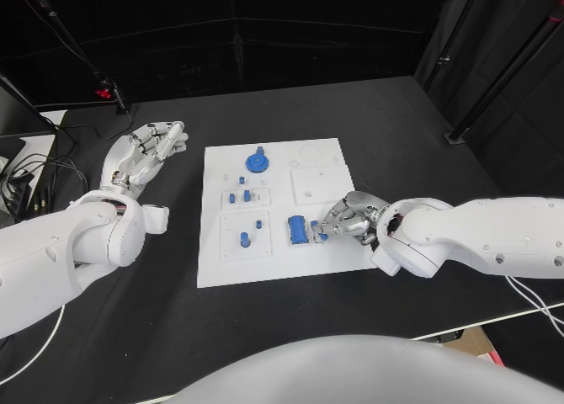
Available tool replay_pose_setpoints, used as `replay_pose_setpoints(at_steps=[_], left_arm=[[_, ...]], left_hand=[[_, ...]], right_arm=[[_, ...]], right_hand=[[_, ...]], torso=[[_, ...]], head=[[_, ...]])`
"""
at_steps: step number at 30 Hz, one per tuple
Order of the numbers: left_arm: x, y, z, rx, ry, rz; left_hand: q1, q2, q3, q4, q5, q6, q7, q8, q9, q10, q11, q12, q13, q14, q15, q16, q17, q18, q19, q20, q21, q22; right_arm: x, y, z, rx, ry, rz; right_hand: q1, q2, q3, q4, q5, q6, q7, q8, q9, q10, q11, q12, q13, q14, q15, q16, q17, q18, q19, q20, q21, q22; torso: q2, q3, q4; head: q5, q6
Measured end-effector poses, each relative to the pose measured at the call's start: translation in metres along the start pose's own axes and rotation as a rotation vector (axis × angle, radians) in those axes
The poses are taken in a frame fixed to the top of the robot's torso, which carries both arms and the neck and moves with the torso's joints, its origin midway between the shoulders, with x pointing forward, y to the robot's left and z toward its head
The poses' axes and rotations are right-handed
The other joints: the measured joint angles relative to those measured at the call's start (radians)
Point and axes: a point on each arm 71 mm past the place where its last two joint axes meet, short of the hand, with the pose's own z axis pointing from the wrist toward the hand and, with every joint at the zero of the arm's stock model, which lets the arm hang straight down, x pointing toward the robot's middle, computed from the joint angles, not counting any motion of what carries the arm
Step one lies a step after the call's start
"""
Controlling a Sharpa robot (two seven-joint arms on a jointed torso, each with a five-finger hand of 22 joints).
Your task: Assemble the parts on the task board
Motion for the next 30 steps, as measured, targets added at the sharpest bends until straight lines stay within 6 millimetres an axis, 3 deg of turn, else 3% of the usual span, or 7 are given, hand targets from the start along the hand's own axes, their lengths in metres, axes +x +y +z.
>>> replay_pose_setpoints(at_steps=[30], left_arm=[[0.0000, 0.0003, 0.0003, -0.002, 0.000, 0.000]], left_hand=[[0.004, 0.004, 0.000, 0.000, 0.004, -0.004, -0.004, 0.000, 0.000, 0.000, 0.000, 0.007, 0.000, 0.000, 0.000, 0.004, -0.005, 0.000, 0.000, 0.000, 0.004, -0.001]], right_arm=[[0.0014, -0.0016, 0.0048, 0.056, -0.014, -0.054]], right_hand=[[0.000, 0.000, -0.017, 0.018, -0.005, 0.001, 0.001, -0.009, -0.003, 0.000, 0.000, 0.000, 0.000, 0.000, 0.000, 0.000, 0.001, 0.000, 0.000, 0.000, -0.004, 0.000]], torso=[[0.000, 0.0000, 0.0003]], head=[[-0.004, 0.000]])
